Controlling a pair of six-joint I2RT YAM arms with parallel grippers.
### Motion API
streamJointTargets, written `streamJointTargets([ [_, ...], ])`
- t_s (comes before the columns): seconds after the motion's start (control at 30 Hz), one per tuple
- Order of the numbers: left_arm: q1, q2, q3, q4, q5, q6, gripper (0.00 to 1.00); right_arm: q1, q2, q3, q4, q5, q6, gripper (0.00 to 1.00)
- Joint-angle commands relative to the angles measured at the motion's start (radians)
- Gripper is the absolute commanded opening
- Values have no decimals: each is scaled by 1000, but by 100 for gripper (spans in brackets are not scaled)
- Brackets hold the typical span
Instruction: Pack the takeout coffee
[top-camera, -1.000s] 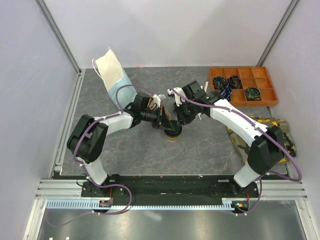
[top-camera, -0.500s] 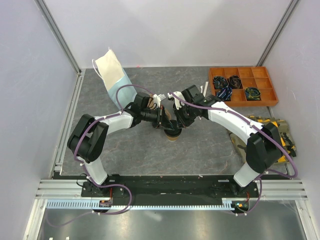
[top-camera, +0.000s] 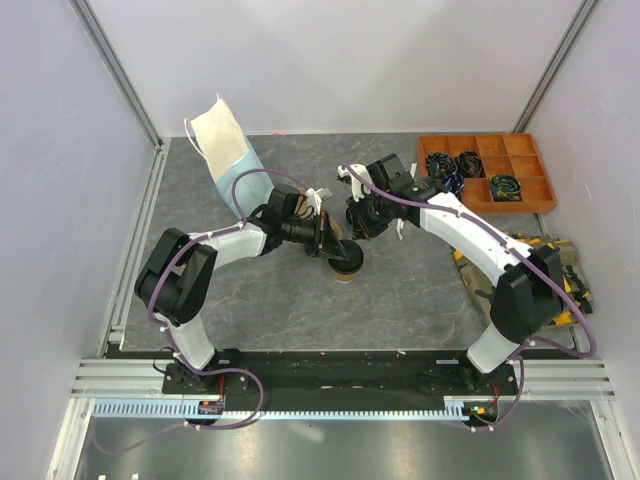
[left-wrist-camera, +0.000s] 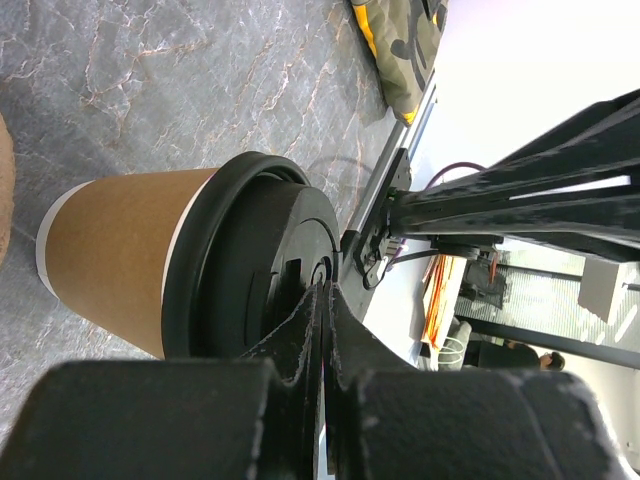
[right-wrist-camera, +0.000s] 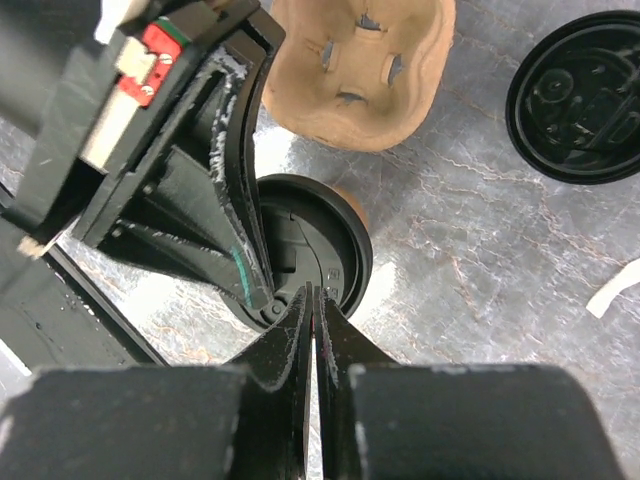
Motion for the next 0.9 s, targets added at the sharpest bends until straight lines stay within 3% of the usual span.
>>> streamJointTargets([
  [0.0,4,51,-17,-88,-128,90,2,2,55,-38,56,-1,8,9],
  [0.2,10,54,-20,-89,-125,89,2,3,107,-130,78,28,-12,8],
  [0.4,10,54,-17,-83,-123,90,2,3,71,-92,49,25,-13,8],
  [0.87,0,-162,89,-132,-92,109,8,-12,-47,-35,31,-61,23,13],
])
